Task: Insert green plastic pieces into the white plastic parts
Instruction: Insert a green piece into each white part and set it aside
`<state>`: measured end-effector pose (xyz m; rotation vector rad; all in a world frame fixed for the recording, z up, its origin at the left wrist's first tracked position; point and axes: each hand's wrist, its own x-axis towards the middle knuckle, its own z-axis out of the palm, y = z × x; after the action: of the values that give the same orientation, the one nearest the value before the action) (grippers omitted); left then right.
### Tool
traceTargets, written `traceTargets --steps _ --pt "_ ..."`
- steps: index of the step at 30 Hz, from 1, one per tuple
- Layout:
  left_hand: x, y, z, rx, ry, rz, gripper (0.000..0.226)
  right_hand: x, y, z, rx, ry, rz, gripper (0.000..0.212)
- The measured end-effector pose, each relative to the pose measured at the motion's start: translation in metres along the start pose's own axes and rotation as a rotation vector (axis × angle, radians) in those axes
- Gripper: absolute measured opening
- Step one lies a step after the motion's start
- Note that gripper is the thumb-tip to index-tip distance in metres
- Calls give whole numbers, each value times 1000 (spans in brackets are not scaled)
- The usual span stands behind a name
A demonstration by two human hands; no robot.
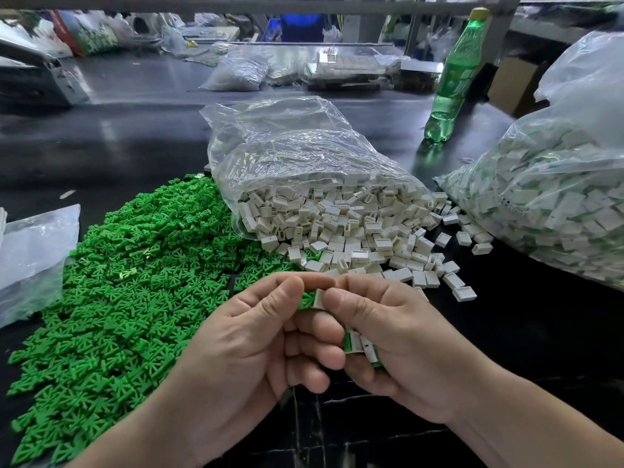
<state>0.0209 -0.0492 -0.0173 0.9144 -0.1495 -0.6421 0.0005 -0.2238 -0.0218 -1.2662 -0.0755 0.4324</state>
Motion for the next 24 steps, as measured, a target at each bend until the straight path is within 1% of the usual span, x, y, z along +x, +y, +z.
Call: traceTargets --steps 2,3,6,7,11,14,18,20,22,24 --pt "1 -1 0 -12 29 -1 30 0 0 2 -17 12 -6 18" --pt "1 -1 0 -17 36 -6 29 0 0 2 -25 14 -1 19" --pt "1 -1 -3 -28 35 -36 27 0 0 1 -58 19 27 31" --pt "1 0 -4 -29 36 -48 26 0 -1 2 -70 21 32 32" --pt "1 1 -6 -41 35 -80 27 0 -3 5 -73 23 28 21" --pt "1 0 -4 -29 71 -86 15 -1 -4 7 -75 6 39 18" --pt "-1 -5 1 -34 107 -53 16 -2 -5 12 -69 -1 35 16" --pt "-1 -7 0 -79 63 -21 22 -2 -6 11 -73 7 24 16" --pt "0 -6 -2 -129 -30 -19 29 -2 -8 8 -84 9 21 27" --pt "0 -6 -6 -137 -85 -37 31 -3 -9 5 -80 14 31 35"
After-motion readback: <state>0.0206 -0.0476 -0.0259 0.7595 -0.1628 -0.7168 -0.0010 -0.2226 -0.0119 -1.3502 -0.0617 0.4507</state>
